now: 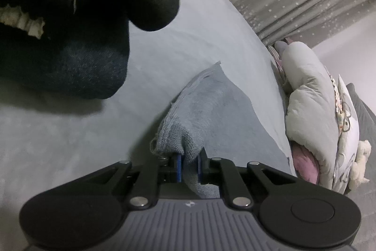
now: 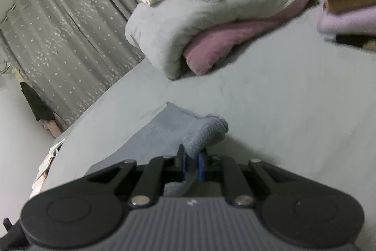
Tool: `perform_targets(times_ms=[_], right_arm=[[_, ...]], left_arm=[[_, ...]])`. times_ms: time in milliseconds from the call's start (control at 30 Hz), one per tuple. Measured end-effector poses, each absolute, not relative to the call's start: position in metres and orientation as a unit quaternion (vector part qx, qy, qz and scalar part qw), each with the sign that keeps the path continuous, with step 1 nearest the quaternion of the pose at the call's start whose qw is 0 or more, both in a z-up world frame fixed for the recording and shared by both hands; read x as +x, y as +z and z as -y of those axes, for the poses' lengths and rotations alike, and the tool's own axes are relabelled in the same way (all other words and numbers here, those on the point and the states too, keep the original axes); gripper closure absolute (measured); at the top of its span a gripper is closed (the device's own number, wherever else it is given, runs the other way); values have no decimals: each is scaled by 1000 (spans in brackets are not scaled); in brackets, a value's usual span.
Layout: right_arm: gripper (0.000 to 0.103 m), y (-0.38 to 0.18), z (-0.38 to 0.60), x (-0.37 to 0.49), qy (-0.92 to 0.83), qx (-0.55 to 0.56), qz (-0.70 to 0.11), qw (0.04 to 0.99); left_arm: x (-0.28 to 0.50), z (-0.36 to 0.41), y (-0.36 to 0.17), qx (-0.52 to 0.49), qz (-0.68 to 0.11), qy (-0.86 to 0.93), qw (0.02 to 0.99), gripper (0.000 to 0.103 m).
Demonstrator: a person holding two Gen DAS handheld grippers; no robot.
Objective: Fold clothes
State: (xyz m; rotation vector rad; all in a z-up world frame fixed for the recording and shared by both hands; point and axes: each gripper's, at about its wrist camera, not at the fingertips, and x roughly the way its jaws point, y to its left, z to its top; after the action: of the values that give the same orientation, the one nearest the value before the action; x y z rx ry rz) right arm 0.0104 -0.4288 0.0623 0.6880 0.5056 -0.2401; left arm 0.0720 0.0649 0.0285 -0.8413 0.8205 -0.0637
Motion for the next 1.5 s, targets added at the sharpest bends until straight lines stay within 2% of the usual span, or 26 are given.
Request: perform_targets(times_ms=[400,800,1000,1233,1500], right_arm=[[95,96,426,-33,-123,318,-241,909],[95,95,427,-100,-134,300,-264,907],[95,97,422,-136,-128,278,-276,911],[95,91,403,-133,-107,211,-308,922],[93,81,396,-121,-88,185,-320,925]], left_arm=[[33,-61,45,-381,-402,-22,833,94],[-41,-62,46,-369,-422,-35,827,94],[-77,-53,44,-324,-427,-40,843,94],[-80,-49,39,-271,-423,-49,863,93],[-76,-40,37,-220,-421,-56,878,91]])
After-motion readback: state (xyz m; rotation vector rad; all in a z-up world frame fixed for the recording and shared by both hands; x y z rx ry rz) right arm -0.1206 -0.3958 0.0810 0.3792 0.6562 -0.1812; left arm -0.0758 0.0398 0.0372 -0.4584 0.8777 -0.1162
